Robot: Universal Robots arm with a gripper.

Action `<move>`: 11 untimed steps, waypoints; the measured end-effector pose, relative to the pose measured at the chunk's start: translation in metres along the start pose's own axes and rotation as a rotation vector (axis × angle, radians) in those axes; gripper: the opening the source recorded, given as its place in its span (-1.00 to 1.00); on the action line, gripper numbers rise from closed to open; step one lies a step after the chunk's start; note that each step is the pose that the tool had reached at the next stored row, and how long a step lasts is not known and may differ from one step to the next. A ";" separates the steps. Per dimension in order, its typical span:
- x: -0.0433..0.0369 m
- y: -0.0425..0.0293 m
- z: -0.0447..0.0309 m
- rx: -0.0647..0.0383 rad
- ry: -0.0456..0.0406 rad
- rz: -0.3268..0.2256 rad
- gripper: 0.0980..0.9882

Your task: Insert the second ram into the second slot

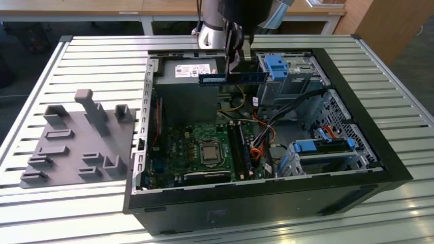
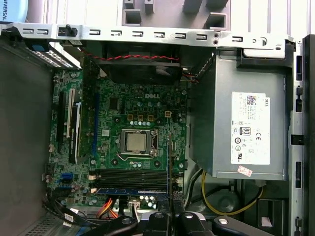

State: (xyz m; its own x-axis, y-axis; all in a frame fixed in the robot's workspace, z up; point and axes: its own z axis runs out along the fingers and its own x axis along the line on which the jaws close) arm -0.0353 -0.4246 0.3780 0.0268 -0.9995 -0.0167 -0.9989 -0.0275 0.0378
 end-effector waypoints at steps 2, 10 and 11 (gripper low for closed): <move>0.0006 0.0000 0.0000 0.000 -0.0001 0.000 -0.91; 0.0028 0.0001 0.0000 0.000 -0.0001 0.000 -0.91; 0.0031 0.0001 0.0000 0.000 0.0000 0.000 -0.91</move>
State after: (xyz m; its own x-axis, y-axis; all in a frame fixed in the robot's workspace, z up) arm -0.0354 -0.4277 0.3779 0.0268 -0.9995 -0.0168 -0.9989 -0.0274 0.0377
